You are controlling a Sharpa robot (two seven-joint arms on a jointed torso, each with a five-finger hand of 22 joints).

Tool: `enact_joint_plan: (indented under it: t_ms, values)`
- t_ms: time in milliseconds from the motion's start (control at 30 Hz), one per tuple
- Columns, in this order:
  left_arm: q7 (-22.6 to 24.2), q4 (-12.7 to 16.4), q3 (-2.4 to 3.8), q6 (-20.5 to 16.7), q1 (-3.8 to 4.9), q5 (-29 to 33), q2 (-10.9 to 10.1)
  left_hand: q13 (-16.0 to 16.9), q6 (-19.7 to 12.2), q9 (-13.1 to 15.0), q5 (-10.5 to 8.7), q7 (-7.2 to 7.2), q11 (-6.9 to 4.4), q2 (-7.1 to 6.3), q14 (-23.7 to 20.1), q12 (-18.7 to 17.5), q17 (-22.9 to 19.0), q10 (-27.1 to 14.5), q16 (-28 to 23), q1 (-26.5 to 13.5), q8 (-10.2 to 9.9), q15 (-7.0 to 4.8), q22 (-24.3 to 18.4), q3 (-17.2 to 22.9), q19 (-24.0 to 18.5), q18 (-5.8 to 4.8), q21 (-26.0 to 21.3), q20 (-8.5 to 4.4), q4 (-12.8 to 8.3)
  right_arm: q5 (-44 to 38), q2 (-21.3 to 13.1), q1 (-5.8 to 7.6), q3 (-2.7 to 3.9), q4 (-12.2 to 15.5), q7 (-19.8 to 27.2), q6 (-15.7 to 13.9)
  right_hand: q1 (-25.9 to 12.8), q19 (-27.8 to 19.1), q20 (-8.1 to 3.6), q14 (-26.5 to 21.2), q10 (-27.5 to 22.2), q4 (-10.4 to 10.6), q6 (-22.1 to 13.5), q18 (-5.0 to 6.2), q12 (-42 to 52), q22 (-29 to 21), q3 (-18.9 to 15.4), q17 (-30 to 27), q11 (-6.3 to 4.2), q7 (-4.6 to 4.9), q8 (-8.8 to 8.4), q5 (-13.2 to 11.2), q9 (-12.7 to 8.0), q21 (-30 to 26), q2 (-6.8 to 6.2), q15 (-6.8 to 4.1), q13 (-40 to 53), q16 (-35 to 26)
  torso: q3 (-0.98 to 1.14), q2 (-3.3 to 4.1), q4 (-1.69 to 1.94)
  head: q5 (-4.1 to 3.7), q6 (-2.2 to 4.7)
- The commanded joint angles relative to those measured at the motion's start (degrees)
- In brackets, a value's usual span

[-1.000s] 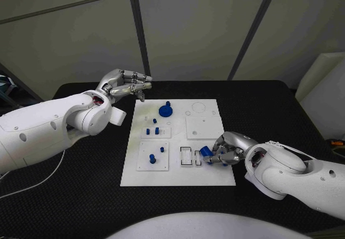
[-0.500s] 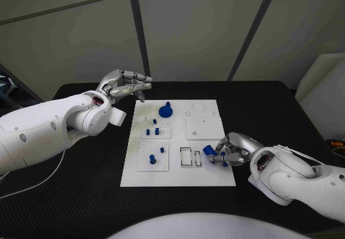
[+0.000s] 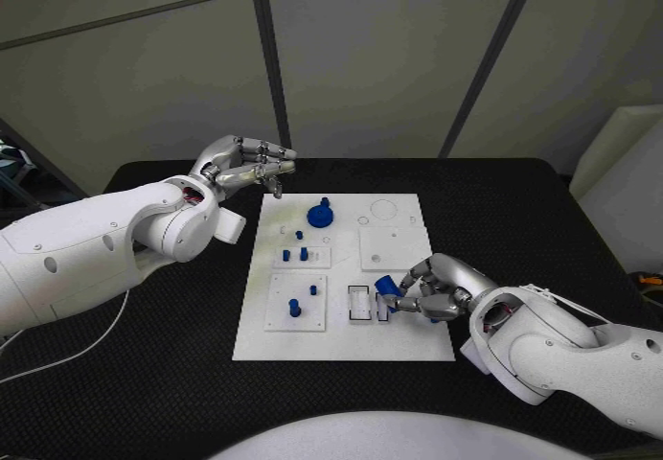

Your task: Assemble the parts on the task board

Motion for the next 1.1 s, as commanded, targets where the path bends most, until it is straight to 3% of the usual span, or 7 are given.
enact_joint_plan:
  t_ms: [33,300,767,967,1000,1033,1100]
  values:
    - [0.68,0.01,0.01,0.63,0.05,0.09,0.19,0.05,-0.35,-0.03,0.01,-0.12,0.14,0.21,-0.37,0.40,-0.05,-0.41,-0.09,-0.17,0.21,-0.08,-0.05,-0.29,-0.07,-0.22,-0.32,0.29,-0.10,2.56,1.57,0.10,0.04,-0.82,0.65,1.67,-0.35,0.04,-0.08,4.82,0.12,0.04,0.35,-0.61,-0.20,-0.08,-0.32,9.66,0.05,-0.01,0.13,0.15,0.02,0.15,0.37,-0.39,-0.05,0.28,-0.01,0.03,0.06,0.05,-0.03]
    - [0.68,0.38,0.01,0.66,0.06,0.09,0.30,0.05,-0.35,-0.03,0.01,-0.12,0.14,0.21,-0.37,0.40,-0.05,-0.41,-0.09,-0.17,0.21,-0.08,-0.05,-0.29,-0.07,-0.22,-0.32,0.29,-0.10,3.23,5.25,0.12,0.07,-2.82,-0.42,5.47,-0.77,0.15,-0.20,4.87,0.40,0.02,1.14,-0.65,-0.10,0.18,-0.72,9.88,-0.26,-0.41,0.83,-0.21,0.97,0.31,0.85,-0.58,0.37,0.38,0.01,0.06,-0.03,0.34,-0.14]
    - [0.60,0.60,0.01,0.62,0.06,0.09,0.10,0.07,-0.33,-0.03,0.03,-0.15,0.11,0.26,-0.37,0.48,-0.08,-0.44,-0.07,-0.09,0.26,-0.10,-0.08,-0.29,-0.05,-0.21,-0.36,0.28,-0.16,2.41,7.55,0.13,0.09,-4.72,-2.08,5.74,-4.25,0.19,-0.71,4.90,0.85,0.12,1.75,-0.67,-0.34,0.35,-3.05,10.06,-0.90,-1.21,2.71,-2.24,4.28,0.35,1.54,-1.15,1.02,0.44,0.09,0.04,-0.03,0.77,-0.31]
    - [0.56,0.60,0.01,0.63,0.07,0.09,0.09,0.07,-0.33,-0.03,0.03,-0.15,0.11,0.26,-0.37,0.48,-0.08,-0.44,-0.07,-0.09,0.26,-0.10,-0.08,-0.29,-0.05,-0.21,-0.36,0.28,-0.16,1.18,7.86,0.14,0.10,-4.96,-2.40,5.46,-8.32,0.16,-0.90,4.89,0.97,0.18,1.54,-0.67,-0.64,0.37,-5.06,10.01,-1.08,-1.45,3.75,-8.80,6.44,0.29,1.96,-1.31,1.28,0.39,0.09,0.03,-0.10,0.88,-0.32]
    - [0.56,0.60,0.01,0.63,0.07,0.09,0.09,0.07,-0.33,-0.03,0.03,-0.15,0.11,0.26,-0.37,0.48,-0.08,-0.44,-0.07,-0.09,0.26,-0.10,-0.08,-0.29,-0.05,-0.21,-0.36,0.28,-0.16,1.00,7.90,0.14,0.10,-4.99,-2.42,5.40,-9.21,0.14,-0.92,4.88,0.93,0.18,1.44,-0.66,-0.79,0.35,-5.37,9.95,-1.11,-1.45,3.89,-10.43,6.81,0.26,1.84,-1.31,1.23,0.36,0.10,0.00,-0.10,0.89,-0.32]
    - [0.54,0.59,0.01,0.64,0.07,0.09,0.09,0.07,-0.33,-0.03,0.03,-0.15,0.11,0.26,-0.37,0.48,-0.08,-0.44,-0.07,-0.09,0.26,-0.10,-0.08,-0.29,-0.05,-0.21,-0.36,0.28,-0.16,0.76,7.98,0.14,0.10,-5.04,-2.43,5.34,-10.87,0.09,-0.93,4.86,0.90,0.17,1.25,-0.65,-0.96,0.30,-5.72,9.87,-1.09,-1.47,4.12,-14.03,7.43,0.19,1.45,-1.34,1.24,0.30,0.10,0.00,-0.10,0.89,-0.32]
    - [0.53,0.59,0.01,0.63,0.07,0.09,0.07,0.07,-0.33,-0.03,0.03,-0.15,0.11,0.26,-0.37,0.48,-0.08,-0.44,-0.07,-0.09,0.26,-0.10,-0.08,-0.29,-0.05,-0.21,-0.36,0.28,-0.16,0.49,8.06,0.14,0.10,-5.08,-2.41,5.20,-12.72,0.01,-0.92,4.83,0.83,0.32,0.95,-0.63,-1.23,0.21,-5.39,9.74,-1.06,-1.44,4.33,-17.53,8.15,0.08,0.58,-1.32,1.20,0.22,0.08,0.01,-0.10,0.88,-0.31]
